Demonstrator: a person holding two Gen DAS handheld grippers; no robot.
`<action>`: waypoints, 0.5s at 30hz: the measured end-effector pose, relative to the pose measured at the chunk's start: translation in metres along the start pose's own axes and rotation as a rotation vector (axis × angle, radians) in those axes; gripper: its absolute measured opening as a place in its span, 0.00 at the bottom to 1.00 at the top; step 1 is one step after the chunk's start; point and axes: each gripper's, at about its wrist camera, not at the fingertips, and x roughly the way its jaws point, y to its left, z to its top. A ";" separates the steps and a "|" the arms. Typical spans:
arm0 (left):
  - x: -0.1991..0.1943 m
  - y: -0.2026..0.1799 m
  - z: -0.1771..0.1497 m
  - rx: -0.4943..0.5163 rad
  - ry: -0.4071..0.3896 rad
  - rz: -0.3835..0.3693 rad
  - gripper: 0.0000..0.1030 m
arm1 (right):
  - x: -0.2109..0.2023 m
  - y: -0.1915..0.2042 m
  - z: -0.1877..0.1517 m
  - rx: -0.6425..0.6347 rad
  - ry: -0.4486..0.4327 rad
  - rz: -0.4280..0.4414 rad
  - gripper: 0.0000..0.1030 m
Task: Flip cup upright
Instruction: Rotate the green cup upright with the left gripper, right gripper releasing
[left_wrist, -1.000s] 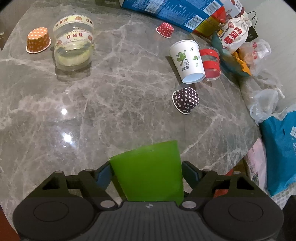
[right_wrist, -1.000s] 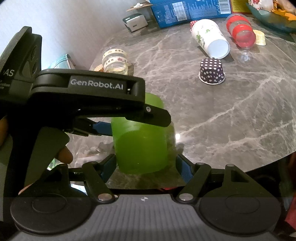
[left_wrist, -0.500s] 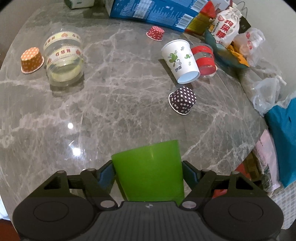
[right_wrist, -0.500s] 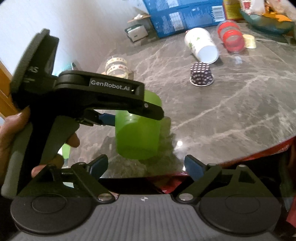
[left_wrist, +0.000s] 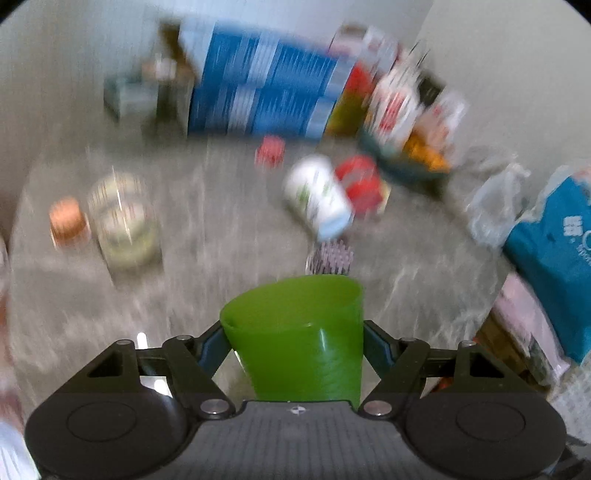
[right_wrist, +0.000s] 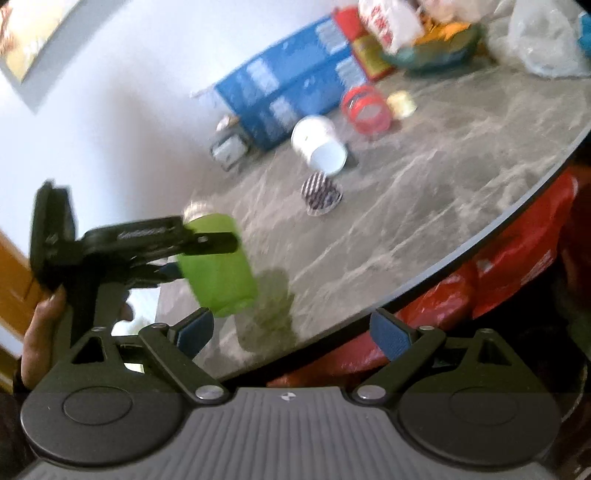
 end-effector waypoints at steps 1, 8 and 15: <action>-0.010 -0.003 -0.003 0.028 -0.066 0.012 0.75 | -0.003 0.001 -0.001 -0.011 -0.026 -0.005 0.91; -0.014 -0.031 -0.057 0.226 -0.408 0.202 0.75 | -0.008 -0.007 -0.015 -0.001 -0.112 0.023 0.91; 0.003 -0.045 -0.073 0.317 -0.523 0.308 0.75 | -0.018 -0.016 -0.032 -0.004 -0.175 0.020 0.91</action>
